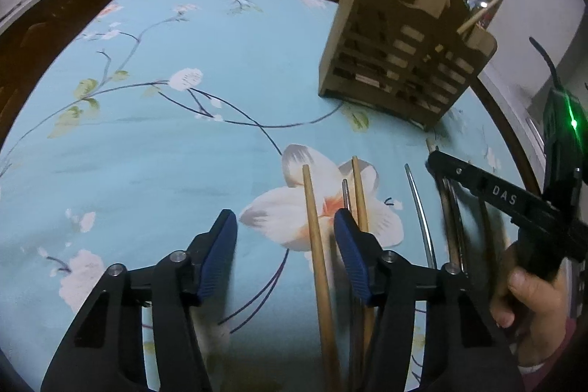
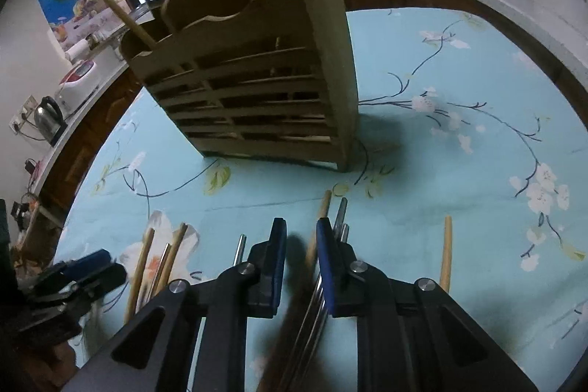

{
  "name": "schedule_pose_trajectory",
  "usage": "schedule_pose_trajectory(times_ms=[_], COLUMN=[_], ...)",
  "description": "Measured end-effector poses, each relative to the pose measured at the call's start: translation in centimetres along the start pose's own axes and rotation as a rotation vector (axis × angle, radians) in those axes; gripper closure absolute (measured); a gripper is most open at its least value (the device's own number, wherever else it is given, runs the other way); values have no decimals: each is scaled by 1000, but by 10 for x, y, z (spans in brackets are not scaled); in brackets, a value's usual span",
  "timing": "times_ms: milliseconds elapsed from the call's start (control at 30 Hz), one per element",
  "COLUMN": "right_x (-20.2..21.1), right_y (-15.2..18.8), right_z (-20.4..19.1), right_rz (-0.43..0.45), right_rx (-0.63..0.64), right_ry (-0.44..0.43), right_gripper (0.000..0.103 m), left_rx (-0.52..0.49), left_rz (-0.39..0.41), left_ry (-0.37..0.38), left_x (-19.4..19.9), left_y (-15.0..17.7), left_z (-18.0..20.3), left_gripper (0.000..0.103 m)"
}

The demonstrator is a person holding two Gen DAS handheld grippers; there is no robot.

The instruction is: Organize utensils

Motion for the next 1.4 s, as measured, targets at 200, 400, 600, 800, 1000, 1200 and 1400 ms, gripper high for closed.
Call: schedule_pose_trajectory(times_ms=[200,400,600,800,1000,1200,1400], right_x=[-6,-9,-7,7,59,117,164], right_y=[-4,-7,-6,0,-1,-10,-20], right_z=[-2,-7,-3,-11,-24,-33,-39], right_rz=[-14,-21,-9,2,86,190,284], right_rx=[15,62,45,12,1,10,22], right_ry=[7,41,35,-23,-107,-151,-170], right_gripper=[87,87,94,96,97,98,98], left_rx=[-46,-158,-159,-97,-27,-11,-26], left_rz=[2,-5,-15,18,117,213,281], left_ry=[-20,-96,-105,-30,75,135,163], left_x=[-7,-14,-16,3,54,106,148], left_y=[-5,-8,-13,-15,-23,-28,-33], left_z=[6,20,18,8,2,9,19], left_gripper=[58,78,96,98,98,98,98])
Point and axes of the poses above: each gripper's, at about its wrist camera, not at the fingertips, and x roughly against the way its jaws point, z to its right, y to its underside, the point moved 6 cm from there along -x, roughly the way its jaws point, and after that the axes turned 3 degrees about -x, right-handed, at the moved point
